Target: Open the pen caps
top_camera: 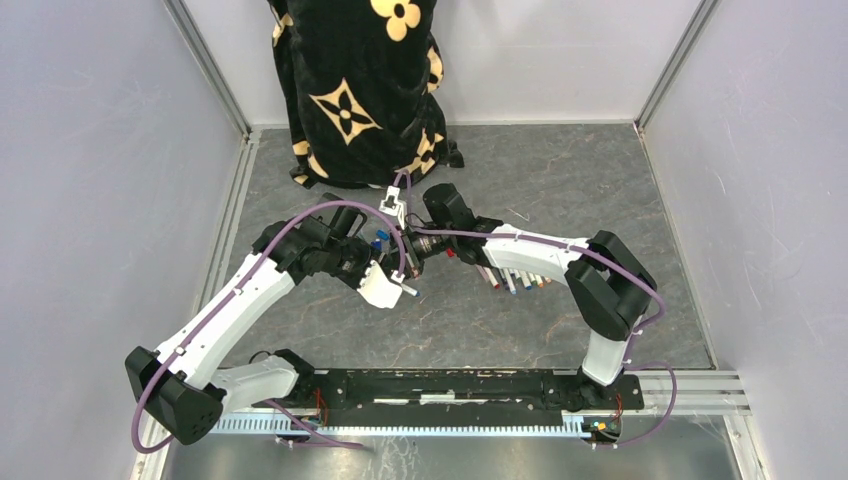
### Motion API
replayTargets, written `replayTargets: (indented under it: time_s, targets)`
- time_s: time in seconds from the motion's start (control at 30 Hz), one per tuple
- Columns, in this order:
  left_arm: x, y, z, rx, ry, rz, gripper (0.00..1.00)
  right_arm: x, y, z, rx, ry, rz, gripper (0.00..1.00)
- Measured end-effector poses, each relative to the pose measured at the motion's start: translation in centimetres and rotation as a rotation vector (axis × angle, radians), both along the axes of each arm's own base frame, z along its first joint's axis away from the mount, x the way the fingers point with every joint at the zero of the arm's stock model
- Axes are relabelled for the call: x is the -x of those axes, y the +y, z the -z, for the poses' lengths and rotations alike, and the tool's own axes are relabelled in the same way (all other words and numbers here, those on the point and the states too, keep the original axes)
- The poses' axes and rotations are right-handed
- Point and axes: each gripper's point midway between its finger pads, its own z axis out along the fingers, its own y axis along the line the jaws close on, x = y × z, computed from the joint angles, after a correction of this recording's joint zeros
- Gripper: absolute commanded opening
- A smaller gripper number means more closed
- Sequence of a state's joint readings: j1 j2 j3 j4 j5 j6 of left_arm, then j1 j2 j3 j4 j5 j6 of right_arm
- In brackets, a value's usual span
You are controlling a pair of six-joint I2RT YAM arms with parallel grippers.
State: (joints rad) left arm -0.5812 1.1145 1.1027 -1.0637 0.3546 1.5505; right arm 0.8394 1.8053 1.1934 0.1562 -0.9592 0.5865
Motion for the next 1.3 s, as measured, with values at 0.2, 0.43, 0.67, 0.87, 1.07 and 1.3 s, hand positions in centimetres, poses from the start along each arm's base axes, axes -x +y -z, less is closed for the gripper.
replayTargets:
  time_s: [0.2,0.43,0.67,0.87,1.07,1.3]
  targets:
    - [-0.2,0.1,0.0,-0.008,-0.009,-0.006,0.37,0.1,-0.1,0.0,0.002,0.018,0.002,0.00]
    - [0.2,-0.3,0.1,-0.010,-0.005,0.016,0.32,0.0,0.1,-0.6,-0.014,0.031,0.007,0.00]
    - [0.1,-0.4,0.1,-0.016,-0.012,0.021,0.14,-0.3,0.2,-1.1,-0.031,0.038,0.015,0.00]
    - [-0.4,-0.2,0.0,-0.033,-0.042,0.015,0.40,-0.6,0.1,-1.0,-0.032,0.036,0.021,0.00]
    - [-0.7,0.1,0.0,-0.051,-0.057,0.010,0.39,-0.6,-0.3,-0.4,-0.016,0.052,0.025,0.00]
    - [-0.6,0.0,0.0,-0.048,-0.055,0.014,0.31,-0.6,-0.4,-0.5,-0.019,0.054,0.020,0.00]
